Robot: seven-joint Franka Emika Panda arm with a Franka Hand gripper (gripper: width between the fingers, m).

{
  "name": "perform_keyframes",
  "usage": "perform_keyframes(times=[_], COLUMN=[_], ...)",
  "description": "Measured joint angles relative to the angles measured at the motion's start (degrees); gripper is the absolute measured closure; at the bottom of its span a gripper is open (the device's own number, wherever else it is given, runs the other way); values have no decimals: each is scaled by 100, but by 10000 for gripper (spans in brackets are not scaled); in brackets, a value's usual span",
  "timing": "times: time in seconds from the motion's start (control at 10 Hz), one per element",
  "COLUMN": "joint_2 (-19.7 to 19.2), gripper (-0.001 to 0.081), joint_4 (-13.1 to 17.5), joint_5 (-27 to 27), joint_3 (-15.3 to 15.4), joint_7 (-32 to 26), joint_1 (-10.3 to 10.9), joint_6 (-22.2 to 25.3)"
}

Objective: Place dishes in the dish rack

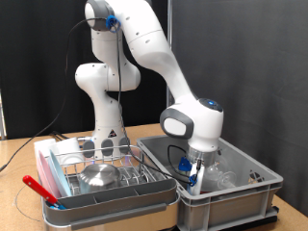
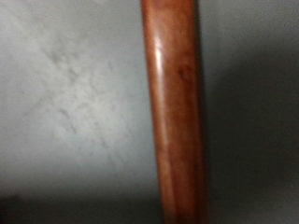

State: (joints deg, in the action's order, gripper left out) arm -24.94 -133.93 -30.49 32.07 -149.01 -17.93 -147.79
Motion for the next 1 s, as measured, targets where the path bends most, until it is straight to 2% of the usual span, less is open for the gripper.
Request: perform_keyframes(times=[0.6, 0.7, 0.8, 0.9, 1.0], joint_2=[-44, -45, -46, -47, -48], gripper=[1, 93, 93, 326, 476], joint_4=[8, 7, 7, 6, 2], joint_5=[-110, -109, -104, -90, -71], joint_3=[-29, -29, -29, -24, -11], joint_7=[-5, -6, -6, -8, -18], joint_1=[8, 6, 3, -5, -20], joint_6=[-84, -90, -96, -102, -113])
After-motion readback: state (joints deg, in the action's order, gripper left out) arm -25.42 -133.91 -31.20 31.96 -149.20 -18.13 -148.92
